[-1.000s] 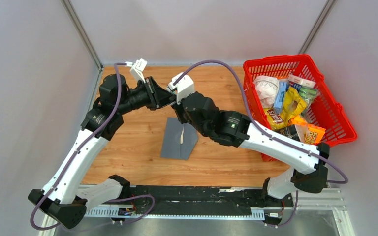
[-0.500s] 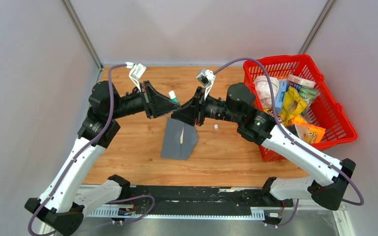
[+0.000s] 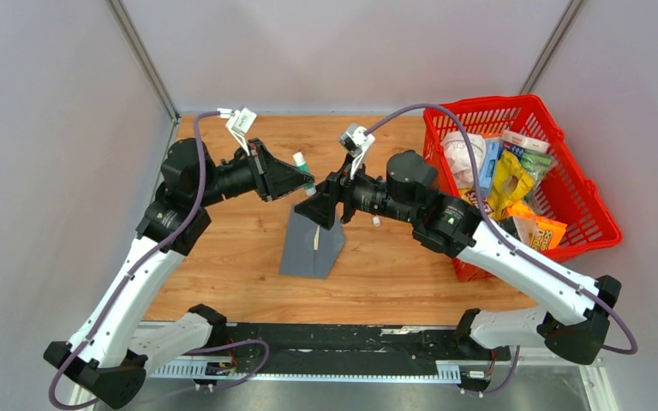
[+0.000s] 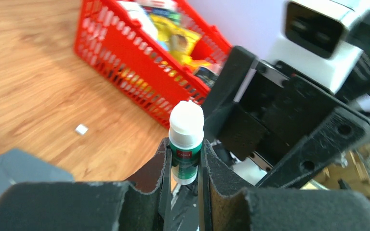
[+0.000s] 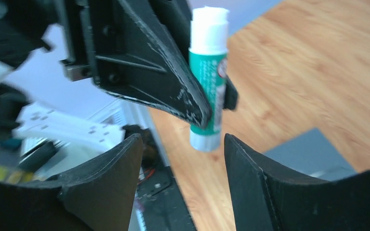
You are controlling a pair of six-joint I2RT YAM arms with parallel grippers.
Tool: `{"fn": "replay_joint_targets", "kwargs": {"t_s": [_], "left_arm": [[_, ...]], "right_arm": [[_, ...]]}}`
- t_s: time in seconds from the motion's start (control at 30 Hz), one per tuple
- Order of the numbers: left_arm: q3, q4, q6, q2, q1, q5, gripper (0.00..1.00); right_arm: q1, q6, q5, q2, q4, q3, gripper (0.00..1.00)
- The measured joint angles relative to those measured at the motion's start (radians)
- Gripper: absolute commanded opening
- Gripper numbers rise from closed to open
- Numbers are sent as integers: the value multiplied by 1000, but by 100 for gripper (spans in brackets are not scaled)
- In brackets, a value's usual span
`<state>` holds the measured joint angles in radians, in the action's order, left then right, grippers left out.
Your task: Place the letter into the envelope and seal it
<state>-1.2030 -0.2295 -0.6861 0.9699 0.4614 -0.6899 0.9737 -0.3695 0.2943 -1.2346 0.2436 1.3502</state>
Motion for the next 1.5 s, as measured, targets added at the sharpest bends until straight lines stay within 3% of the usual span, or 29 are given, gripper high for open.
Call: {"fn": "replay_joint_targets", "kwargs": {"t_s": [0.23,0.4,0.9,1.13,1.5], "left_arm": [[-23,-148,-76,57,0,193,0],[-23,-180,-161,63,0,264,0],[29,-171,-319,52,0,312,0],[79,-124,-374,47,0,291,0],[102,-59,-426,29,-7,270,0]], "right_arm": [[61,60,-463,35,82,-18,62],[108,105,-625,58,77,-34,62],[176,188,-754,-63,43,-10,57],[186,202,-766,-92,10,7,49],[189,210,-771,-104,6,18,46]]}}
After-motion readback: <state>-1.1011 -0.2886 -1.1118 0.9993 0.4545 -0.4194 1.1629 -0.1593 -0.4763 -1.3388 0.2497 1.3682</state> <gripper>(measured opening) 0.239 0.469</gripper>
